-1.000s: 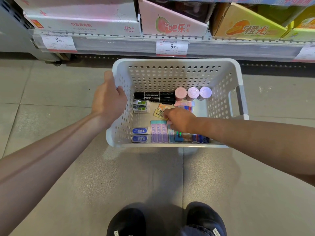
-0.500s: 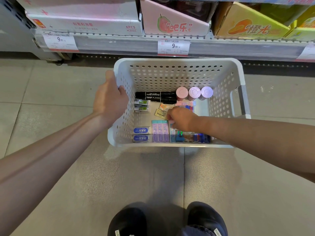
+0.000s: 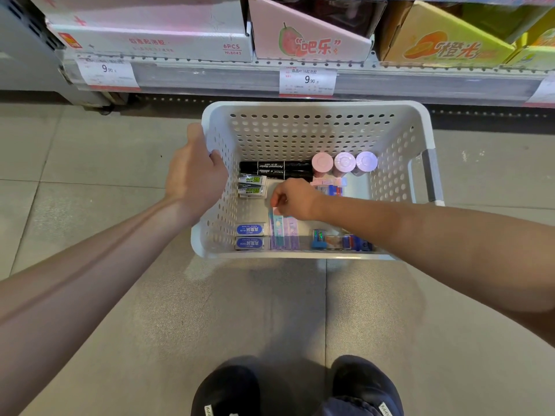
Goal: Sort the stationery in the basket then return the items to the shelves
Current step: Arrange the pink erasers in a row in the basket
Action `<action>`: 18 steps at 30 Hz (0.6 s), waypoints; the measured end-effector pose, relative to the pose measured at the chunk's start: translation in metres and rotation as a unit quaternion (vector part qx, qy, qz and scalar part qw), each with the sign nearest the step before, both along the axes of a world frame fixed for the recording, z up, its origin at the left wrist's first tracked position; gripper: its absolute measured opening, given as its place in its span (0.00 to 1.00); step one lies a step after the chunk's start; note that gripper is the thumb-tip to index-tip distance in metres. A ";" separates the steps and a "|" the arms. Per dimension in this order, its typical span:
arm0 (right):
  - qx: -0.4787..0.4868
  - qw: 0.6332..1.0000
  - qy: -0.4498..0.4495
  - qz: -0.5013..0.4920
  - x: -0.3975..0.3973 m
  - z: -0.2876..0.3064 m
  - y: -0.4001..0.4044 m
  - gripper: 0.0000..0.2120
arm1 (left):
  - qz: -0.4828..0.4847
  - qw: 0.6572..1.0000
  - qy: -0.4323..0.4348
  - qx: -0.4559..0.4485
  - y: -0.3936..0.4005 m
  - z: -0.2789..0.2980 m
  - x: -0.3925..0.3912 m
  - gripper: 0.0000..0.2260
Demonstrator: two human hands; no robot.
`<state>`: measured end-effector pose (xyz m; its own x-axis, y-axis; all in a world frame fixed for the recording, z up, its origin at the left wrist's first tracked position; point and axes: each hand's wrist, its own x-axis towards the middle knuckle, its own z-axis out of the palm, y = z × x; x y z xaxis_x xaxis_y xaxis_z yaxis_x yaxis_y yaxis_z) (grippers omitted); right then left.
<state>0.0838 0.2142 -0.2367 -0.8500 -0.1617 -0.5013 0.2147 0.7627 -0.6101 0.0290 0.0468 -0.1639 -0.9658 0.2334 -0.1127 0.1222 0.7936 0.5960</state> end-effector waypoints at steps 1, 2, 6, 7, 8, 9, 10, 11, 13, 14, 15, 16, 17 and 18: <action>0.004 1.000 -0.001 0.003 0.001 -0.001 -0.002 0.09 | -0.001 1.000 0.001 -0.001 0.000 0.000 0.000 0.09; 0.010 1.000 -0.002 0.007 0.002 -0.003 -0.003 0.09 | -0.002 1.000 0.004 -0.001 0.000 -0.001 0.000 0.09; 0.058 0.997 0.023 0.037 0.005 -0.009 -0.006 0.08 | -0.002 1.000 0.006 0.000 0.000 -0.002 0.000 0.10; 0.070 0.996 0.029 0.044 0.005 -0.010 -0.006 0.08 | -0.004 1.000 0.003 0.003 -0.001 -0.002 0.000 0.10; 0.078 0.995 0.036 0.050 0.006 -0.010 -0.006 0.08 | -0.006 1.000 0.001 0.007 -0.001 -0.002 0.000 0.10; 0.082 0.994 0.038 0.055 0.005 -0.011 -0.006 0.09 | -0.008 1.000 -0.002 0.010 -0.001 -0.001 0.000 0.10; 0.082 0.994 0.037 0.064 0.005 -0.011 -0.006 0.09 | -0.008 1.000 -0.002 0.010 -0.001 -0.001 0.001 0.10; 0.084 0.993 0.032 0.077 0.004 -0.010 -0.006 0.10 | -0.007 1.000 -0.002 0.008 -0.001 -0.001 0.001 0.11; 0.079 0.991 0.014 0.111 0.003 -0.007 -0.004 0.13 | -0.002 1.000 -0.001 0.003 0.000 -0.001 0.001 0.11; 0.062 0.991 0.001 0.122 0.003 -0.004 -0.001 0.14 | 0.000 1.000 0.000 0.003 0.000 -0.001 0.001 0.11; 0.037 0.992 -0.011 0.124 0.002 0.002 0.002 0.16 | 0.001 1.000 0.001 0.003 0.000 0.000 0.001 0.10; 0.016 0.993 -0.014 0.118 0.000 0.008 0.007 0.16 | 0.001 1.000 0.002 0.004 0.000 -0.001 0.001 0.10; 0.007 0.994 -0.011 0.110 -0.003 0.017 0.014 0.16 | 0.001 1.000 0.002 0.003 0.000 -0.001 0.001 0.10; 0.006 0.994 -0.007 0.105 -0.007 0.025 0.022 0.15 | 0.002 1.000 0.003 0.002 0.000 -0.001 0.001 0.10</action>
<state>0.0763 0.2357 -0.2121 -0.7911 -0.3280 -0.5164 0.0590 0.7993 -0.5981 0.0297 0.0468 -0.1647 -0.9673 0.2304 -0.1058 0.1232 0.7920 0.5980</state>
